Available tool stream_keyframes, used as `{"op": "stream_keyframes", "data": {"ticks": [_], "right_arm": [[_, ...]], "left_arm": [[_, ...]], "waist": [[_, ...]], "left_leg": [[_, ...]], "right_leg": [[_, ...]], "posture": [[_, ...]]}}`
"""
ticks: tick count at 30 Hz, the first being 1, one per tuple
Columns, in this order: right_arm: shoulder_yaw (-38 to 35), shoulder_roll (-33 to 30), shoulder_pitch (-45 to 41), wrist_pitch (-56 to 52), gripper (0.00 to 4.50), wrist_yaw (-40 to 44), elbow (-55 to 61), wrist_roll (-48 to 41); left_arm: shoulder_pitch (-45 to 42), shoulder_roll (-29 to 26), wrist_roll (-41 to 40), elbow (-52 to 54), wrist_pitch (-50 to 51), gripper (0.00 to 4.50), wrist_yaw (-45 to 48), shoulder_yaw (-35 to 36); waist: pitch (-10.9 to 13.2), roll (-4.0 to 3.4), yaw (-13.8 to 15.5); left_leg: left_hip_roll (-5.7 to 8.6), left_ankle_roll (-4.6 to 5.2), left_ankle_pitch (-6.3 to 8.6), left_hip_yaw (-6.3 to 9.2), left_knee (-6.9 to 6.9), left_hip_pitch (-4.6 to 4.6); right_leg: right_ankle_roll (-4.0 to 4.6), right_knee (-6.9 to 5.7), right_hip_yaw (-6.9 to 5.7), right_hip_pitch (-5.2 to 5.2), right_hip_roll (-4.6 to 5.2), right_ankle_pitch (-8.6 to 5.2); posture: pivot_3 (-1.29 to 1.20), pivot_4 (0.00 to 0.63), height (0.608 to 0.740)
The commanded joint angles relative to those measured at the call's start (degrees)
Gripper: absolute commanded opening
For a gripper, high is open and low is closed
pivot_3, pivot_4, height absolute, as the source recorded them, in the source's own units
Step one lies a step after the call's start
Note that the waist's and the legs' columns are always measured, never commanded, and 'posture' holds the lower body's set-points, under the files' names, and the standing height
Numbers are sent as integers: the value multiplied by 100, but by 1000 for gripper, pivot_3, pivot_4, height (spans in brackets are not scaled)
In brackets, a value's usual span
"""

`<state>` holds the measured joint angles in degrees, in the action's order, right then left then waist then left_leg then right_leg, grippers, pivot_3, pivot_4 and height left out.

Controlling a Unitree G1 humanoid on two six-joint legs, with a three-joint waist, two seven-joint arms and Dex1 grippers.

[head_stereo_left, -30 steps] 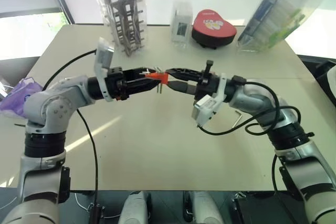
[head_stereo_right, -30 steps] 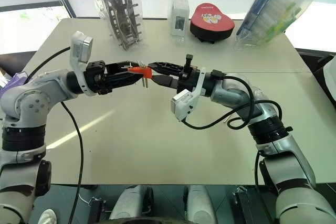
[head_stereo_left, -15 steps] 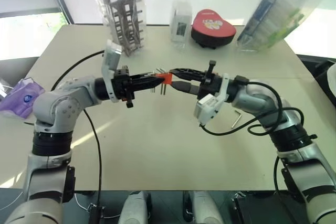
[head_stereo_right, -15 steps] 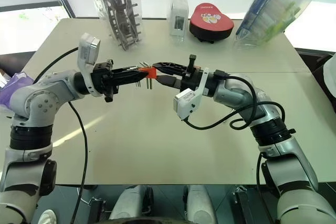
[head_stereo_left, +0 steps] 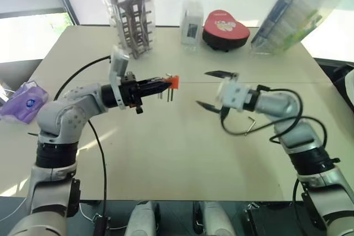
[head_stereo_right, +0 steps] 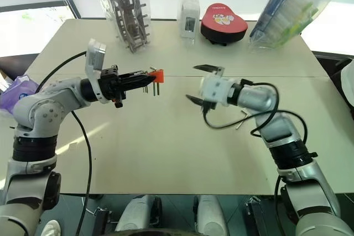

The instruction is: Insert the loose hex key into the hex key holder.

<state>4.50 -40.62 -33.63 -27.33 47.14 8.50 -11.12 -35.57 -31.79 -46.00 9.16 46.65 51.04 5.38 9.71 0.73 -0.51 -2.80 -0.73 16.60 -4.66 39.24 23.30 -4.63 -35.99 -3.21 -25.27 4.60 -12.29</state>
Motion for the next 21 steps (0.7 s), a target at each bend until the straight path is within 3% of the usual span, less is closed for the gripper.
{"op": "stream_keyframes", "data": {"ticks": [1, 4, 8, 14, 21], "right_arm": [[-702, -196, -221, -2725, 4466, -128, 868, -1102], [-1193, -192, -374, -4404, 4466, -478, 1159, -1543], [-1553, -157, -605, -6310, 4466, -1377, 1491, -1214], [-1845, -174, -104, -6517, 4466, -2632, 1374, -1236], [-1995, -225, 532, -6517, 4466, -3778, 1444, -1994]], "left_arm": [[24, 48, 111, 215, -283, 0, -58, 46], [41, 149, 185, 209, -380, 0, -122, -22], [4, 356, 322, 50, -548, 0, -123, -151], [-150, 576, 445, -231, -699, 0, 6, -324], [-299, 689, 597, -434, -817, 0, 190, -512]], "waist": [[0, 0, 5], [0, 0, 0], [0, 0, 12], [-1, 2, 27], [-1, 3, 2]], "left_leg": [[0, 1, 1, 1, -1, 0], [0, 3, 2, 3, -1, 0], [2, 5, 3, 2, -1, 4], [7, 6, 3, -6, -1, 10], [8, 7, 4, -4, -2, 11]], "right_leg": [[1, 1, -1, 0, 0, 0], [1, 1, -1, -1, -1, -1], [2, 2, 0, -5, 1, -1], [1, 9, 0, -7, 1, 0], [0, 9, 1, -7, 0, 0]], "posture": [[0, 150, 740], [0, 150, 740], [0, 150, 740], [0, 150, 740], [0, 150, 740]]}}
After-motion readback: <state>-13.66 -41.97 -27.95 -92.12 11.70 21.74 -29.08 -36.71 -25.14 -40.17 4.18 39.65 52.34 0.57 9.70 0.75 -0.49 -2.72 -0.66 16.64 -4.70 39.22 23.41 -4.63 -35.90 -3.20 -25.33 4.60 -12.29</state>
